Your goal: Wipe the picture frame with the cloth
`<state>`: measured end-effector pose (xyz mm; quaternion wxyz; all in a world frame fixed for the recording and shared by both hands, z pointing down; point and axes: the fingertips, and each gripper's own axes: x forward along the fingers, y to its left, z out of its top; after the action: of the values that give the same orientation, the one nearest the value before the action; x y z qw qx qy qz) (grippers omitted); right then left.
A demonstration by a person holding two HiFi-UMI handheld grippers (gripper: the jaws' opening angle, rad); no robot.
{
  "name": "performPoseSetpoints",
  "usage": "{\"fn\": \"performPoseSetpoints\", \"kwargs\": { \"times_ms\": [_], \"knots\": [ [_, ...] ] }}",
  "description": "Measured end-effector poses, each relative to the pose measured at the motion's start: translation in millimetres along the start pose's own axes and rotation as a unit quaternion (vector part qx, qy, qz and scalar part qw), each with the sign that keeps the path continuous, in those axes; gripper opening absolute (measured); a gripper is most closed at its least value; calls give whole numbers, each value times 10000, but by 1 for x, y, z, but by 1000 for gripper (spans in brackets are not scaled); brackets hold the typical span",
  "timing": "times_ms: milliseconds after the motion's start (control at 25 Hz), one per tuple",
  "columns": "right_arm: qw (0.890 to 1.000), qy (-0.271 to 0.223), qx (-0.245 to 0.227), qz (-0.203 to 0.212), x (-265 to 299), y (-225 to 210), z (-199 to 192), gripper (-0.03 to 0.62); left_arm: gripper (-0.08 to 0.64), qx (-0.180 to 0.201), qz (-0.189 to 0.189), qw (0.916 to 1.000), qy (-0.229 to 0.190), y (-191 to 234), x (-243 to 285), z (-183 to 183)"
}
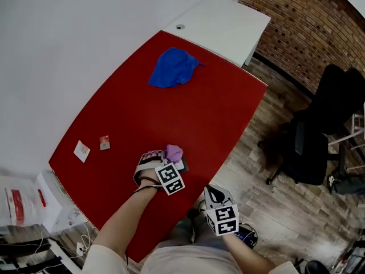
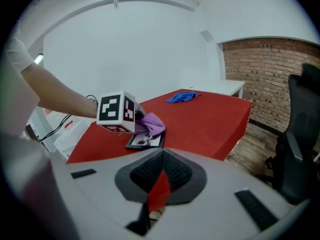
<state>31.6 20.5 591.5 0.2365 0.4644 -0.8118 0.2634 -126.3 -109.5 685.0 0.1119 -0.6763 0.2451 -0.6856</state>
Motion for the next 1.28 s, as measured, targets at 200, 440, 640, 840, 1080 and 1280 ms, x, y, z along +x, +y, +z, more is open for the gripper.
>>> {"fn": "performPoseSetpoints", "kwargs": {
  "times_ms": [200,440,640,840,1080,1280],
  "knots": [
    [10000,-42,-38,81,5,0,4,5,54,255,-253,9991,-214,-50,-25,6],
    [9996,-66,-152,211,17,9,10,5,54,468,-294,9980,-308,-76,-37,2],
    [9996,-5,-167,233,17,13,7,5,54,48,-106,9996,-276,-30,-30,2],
    [9998,44,-78,150,11,7,0,5,54,-122,45,9999,-47,18,-6,14],
    [10000,39,35,18,3,-5,-5,5,54,-79,-69,9998,163,13,14,16],
    [9999,21,134,-38,6,-14,-7,5,54,69,-160,9998,-109,-17,-5,24]
  ]
}}
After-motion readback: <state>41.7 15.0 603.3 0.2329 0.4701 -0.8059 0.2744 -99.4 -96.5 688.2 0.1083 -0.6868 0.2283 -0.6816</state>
